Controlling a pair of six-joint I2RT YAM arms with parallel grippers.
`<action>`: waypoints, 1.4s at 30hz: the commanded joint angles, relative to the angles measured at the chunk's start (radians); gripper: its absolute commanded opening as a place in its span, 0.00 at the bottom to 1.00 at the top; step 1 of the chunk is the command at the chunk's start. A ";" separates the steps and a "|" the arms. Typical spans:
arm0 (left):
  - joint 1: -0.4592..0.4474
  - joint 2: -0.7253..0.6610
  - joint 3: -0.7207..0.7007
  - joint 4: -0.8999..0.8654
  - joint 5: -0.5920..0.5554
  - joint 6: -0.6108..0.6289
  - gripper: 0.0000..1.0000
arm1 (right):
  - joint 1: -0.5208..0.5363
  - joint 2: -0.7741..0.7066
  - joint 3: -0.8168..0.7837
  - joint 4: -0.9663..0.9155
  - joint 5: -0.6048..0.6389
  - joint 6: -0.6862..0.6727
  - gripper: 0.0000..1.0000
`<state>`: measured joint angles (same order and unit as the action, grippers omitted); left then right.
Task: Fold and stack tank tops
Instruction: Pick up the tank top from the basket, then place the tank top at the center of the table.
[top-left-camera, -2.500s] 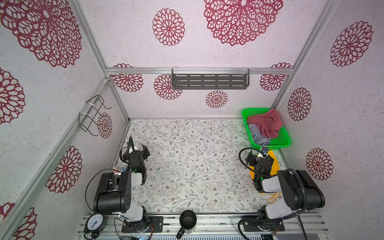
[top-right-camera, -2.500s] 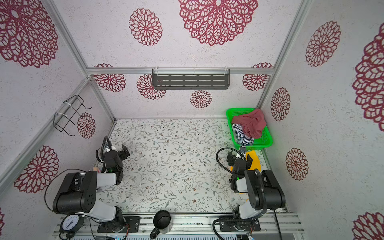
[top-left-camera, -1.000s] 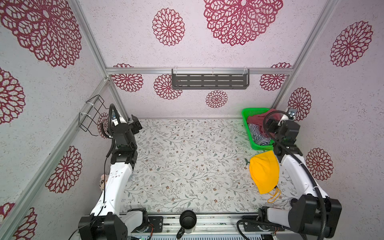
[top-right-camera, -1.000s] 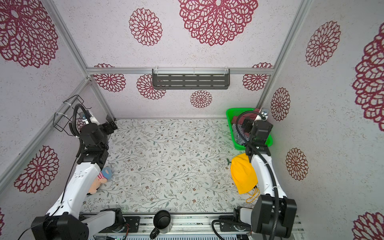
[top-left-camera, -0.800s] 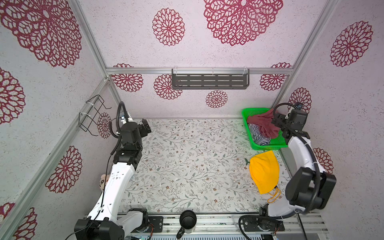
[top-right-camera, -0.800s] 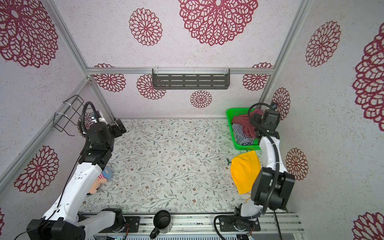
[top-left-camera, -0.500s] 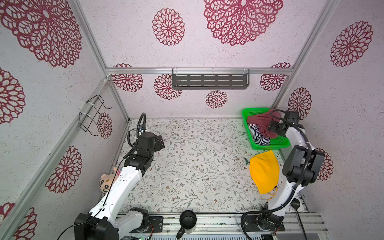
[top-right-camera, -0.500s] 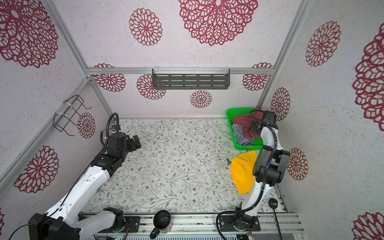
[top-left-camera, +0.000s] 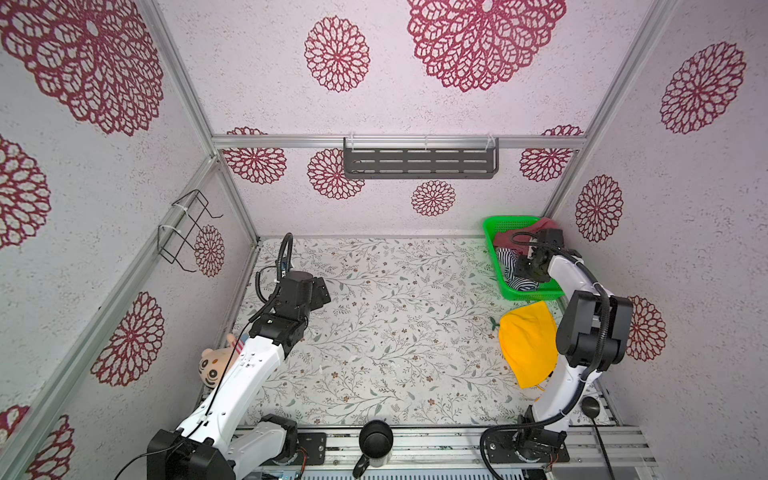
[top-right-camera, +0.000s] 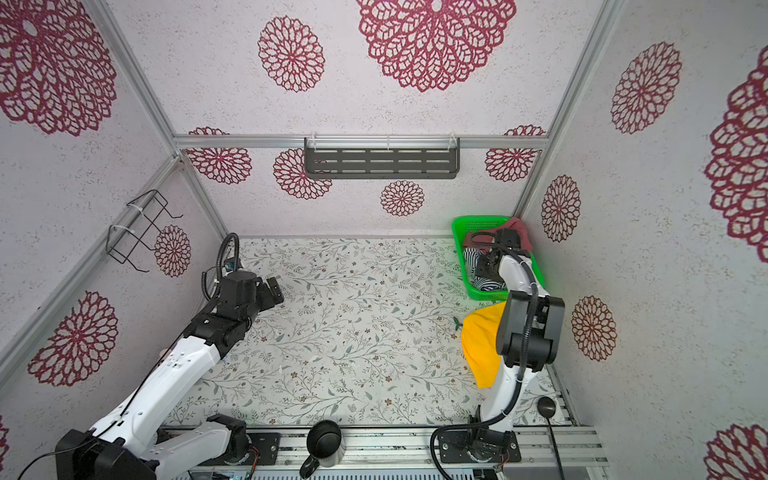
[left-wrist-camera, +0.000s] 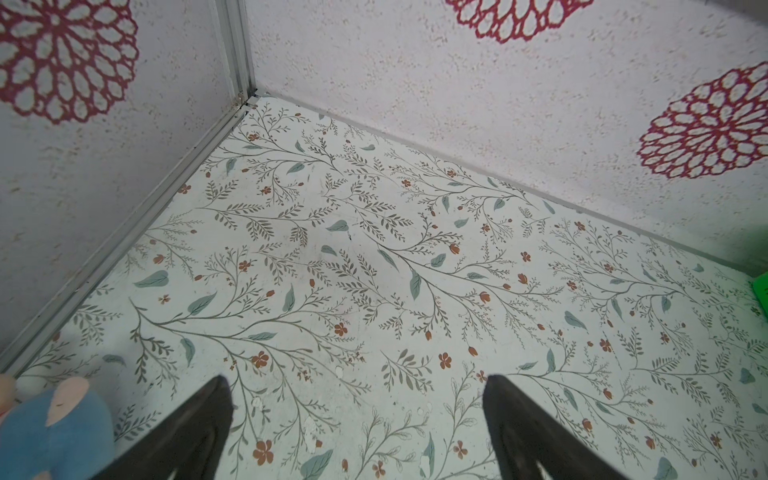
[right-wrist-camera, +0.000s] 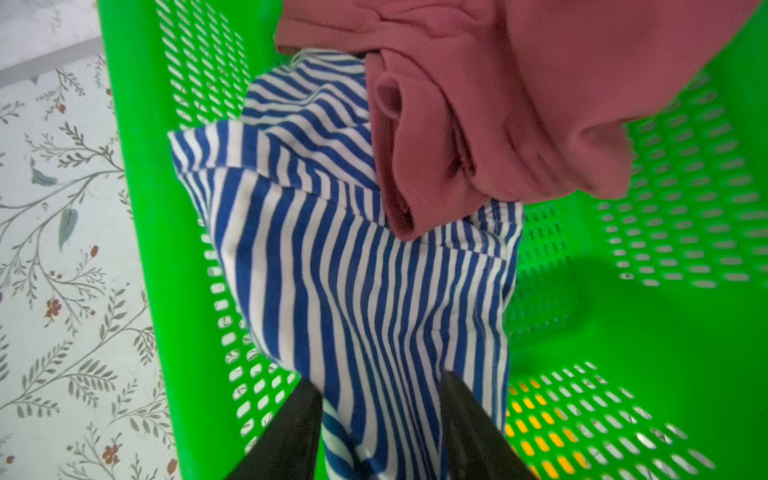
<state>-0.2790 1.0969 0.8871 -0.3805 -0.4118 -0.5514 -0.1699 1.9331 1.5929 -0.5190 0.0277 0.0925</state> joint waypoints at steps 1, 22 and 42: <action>-0.008 -0.035 -0.004 0.001 -0.028 -0.022 0.98 | -0.002 -0.053 0.061 -0.033 0.072 -0.003 0.11; -0.009 -0.059 0.020 0.027 0.074 -0.104 0.93 | 0.137 -0.519 0.079 0.170 -0.197 0.056 0.00; -0.033 -0.207 -0.041 0.006 0.117 -0.172 0.87 | 0.597 -0.458 0.169 0.323 -0.457 0.270 0.00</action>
<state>-0.3050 0.9154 0.8642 -0.3603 -0.2790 -0.7006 0.4244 1.4498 1.7817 -0.2840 -0.4168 0.2840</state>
